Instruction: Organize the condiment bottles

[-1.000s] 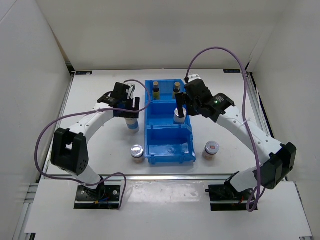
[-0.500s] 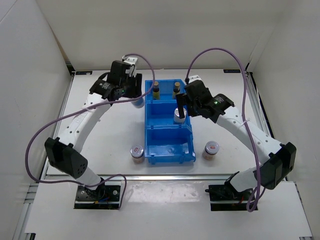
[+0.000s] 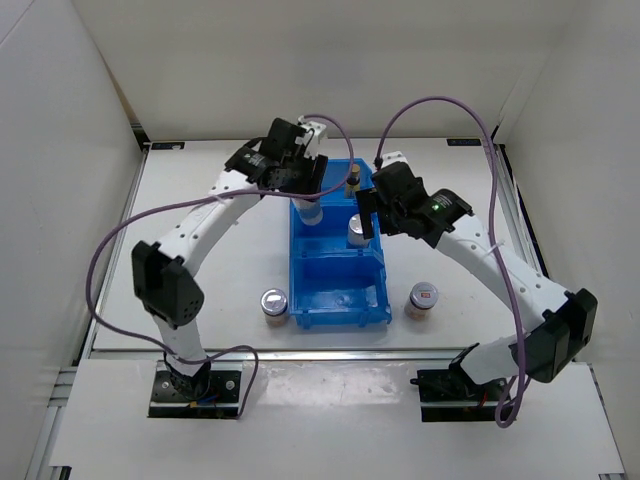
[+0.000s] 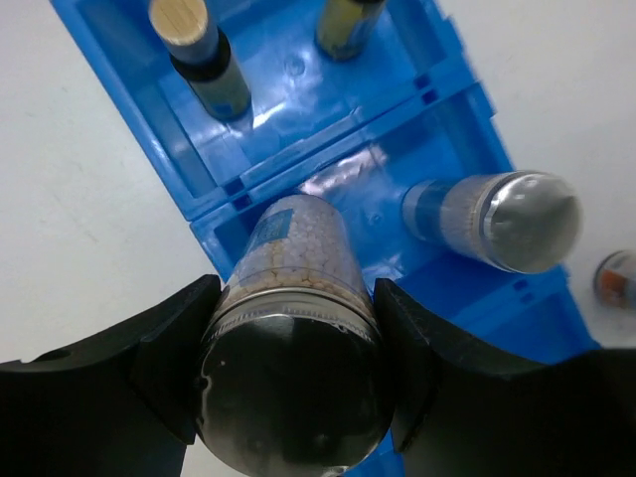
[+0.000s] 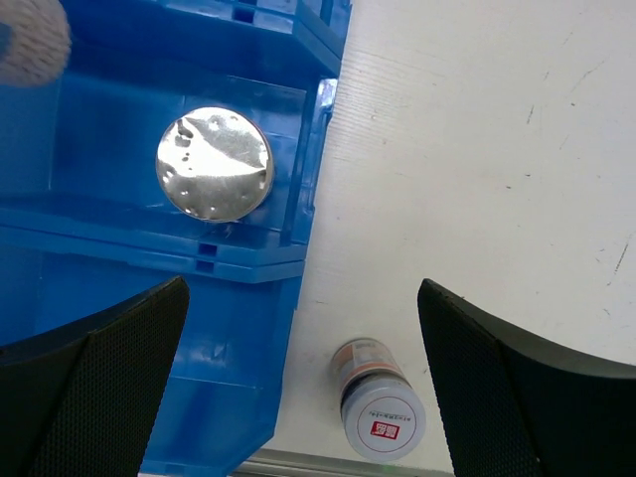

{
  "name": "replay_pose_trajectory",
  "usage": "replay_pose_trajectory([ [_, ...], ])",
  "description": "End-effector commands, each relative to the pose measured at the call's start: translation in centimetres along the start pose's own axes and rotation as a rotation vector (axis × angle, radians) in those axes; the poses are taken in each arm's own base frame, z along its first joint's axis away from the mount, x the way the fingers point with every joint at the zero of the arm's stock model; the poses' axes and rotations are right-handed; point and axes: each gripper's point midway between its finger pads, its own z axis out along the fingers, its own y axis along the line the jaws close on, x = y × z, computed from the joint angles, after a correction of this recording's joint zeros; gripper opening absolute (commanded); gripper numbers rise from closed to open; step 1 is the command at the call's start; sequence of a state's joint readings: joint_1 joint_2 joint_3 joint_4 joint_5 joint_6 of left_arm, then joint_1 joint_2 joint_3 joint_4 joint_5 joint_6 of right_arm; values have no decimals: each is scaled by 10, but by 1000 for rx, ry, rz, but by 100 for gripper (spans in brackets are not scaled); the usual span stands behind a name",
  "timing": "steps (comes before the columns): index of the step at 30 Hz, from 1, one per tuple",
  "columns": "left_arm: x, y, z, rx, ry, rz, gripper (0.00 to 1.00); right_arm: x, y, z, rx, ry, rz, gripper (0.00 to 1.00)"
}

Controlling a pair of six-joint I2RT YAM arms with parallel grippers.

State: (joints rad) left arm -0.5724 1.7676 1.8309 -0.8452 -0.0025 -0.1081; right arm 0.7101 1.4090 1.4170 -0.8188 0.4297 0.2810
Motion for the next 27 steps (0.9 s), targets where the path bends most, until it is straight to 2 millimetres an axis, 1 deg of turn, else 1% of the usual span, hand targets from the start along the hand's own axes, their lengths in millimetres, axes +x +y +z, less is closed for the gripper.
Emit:
replay_pose_trajectory([
  [1, -17, -7, -2, 46, -37, 36, 13, -5, -11, -19, 21, -46, 15, 99],
  [2, -17, -8, 3, 55, -32, 47, 13, -2, -15, -17, 38, -38, 26, 99],
  [3, -10, -9, 14, 63, -4, 46, 16, -2, -15, -17, 39, -38, 26, 99],
  [5, -16, -11, 16, 75, -15, 56, 21, 3, -19, -20, 54, -24, 31, 99],
  [6, -11, -10, 25, 74, 4, 64, 25, 5, -23, -20, 64, -15, 46, 99],
  [7, -15, -11, 26, 74, -2, 65, 37, 9, -25, -21, 69, 4, 38, 99],
  [8, -15, -13, 27, 84, 4, 65, 43, 11, -28, -20, 79, 14, 59, 99],
  [9, -13, -12, 34, 83, 16, 64, 48, 15, -29, -17, 82, 36, 77, 99],
  [10, -11, -12, 37, 83, 28, 73, 59, 20, -30, -18, 88, 54, 79, 99],
  [11, -15, -14, 38, 92, 21, 73, 64, 24, -30, -16, 83, 69, 82, 99],
  [12, -12, -14, 42, 92, 33, 72, 67, 32, -29, -14, 77, 95, 87, 99],
  [13, -6, -13, 50, 90, 54, 71, 75, 35, -29, -13, 80, 103, 84, 99],
  [14, -11, -13, 48, 91, 41, 72, 78, 38, -29, -11, 83, 111, 91, 99],
  [15, -8, -13, 52, 90, 57, 71, 81, 45, -30, -10, 90, 132, 82, 99],
  [16, -5, -13, 57, 89, 68, 71, 87, 45, -31, -10, 89, 136, 105, 99],
  [17, -5, -14, 57, 98, 69, 70, 89, 51, -36, -11, 103, 159, 112, 99],
  [18, -4, -14, 58, 98, 75, 70, 89, 53, -32, -8, 97, 173, 125, 99],
  [20, -5, -10, 58, 99, 75, 62, 90, 63, -37, -7, 117, 214, 125, 99],
  [22, -3, -10, 60, 99, 84, 62, 90, 66, -34, -6, 113, 225, 149, 99],
  [23, -3, -10, 60, 99, 84, 62, 90, 72, -35, -6, 119, 242, 143, 99],
  [25, -6, -7, 56, 80, 84, 62, 90, 78, -36, -6, 130, 260, 166, 99],
  [27, -9, -6, 53, 67, 74, 53, 90, 83, -38, -11, 135, 270, 172, 99],
])
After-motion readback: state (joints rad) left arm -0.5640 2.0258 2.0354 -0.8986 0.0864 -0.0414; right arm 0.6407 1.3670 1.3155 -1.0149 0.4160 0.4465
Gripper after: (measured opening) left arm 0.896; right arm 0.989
